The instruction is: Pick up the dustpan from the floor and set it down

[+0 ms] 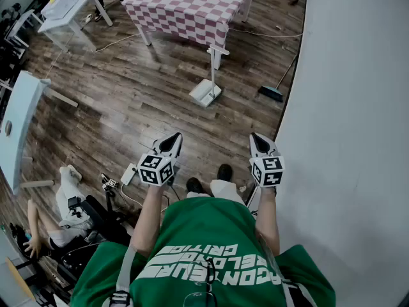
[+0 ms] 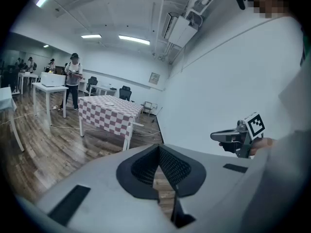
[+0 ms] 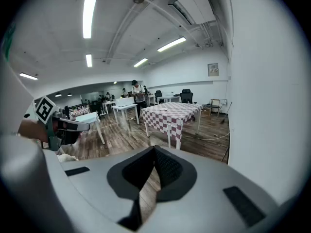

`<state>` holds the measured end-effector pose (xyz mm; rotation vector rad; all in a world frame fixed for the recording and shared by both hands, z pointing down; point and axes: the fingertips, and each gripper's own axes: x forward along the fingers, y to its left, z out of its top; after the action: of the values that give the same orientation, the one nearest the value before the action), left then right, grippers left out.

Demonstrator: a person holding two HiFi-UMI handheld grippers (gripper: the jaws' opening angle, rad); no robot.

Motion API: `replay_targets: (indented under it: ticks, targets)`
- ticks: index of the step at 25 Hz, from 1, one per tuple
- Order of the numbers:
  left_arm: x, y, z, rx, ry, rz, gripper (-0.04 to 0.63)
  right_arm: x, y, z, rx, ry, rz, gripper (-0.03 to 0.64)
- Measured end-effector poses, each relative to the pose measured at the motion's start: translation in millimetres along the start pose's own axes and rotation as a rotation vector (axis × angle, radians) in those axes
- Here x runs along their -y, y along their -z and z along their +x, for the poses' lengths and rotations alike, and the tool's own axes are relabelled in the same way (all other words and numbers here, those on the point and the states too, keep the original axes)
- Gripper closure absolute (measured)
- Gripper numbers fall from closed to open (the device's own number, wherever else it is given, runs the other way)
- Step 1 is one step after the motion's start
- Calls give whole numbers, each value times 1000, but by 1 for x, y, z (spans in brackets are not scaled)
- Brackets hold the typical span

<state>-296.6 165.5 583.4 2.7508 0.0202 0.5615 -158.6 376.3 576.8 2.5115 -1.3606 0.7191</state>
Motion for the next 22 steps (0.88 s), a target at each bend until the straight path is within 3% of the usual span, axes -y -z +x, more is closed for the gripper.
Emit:
replay_targets:
  ticks: [11,22]
  targets:
    - [11,-4,16,-5,-8,7,592,24,-4,1,16,1,20,609]
    - [24,-28,65,14,-20,33,592,91,-21,14,64,34,76,609]
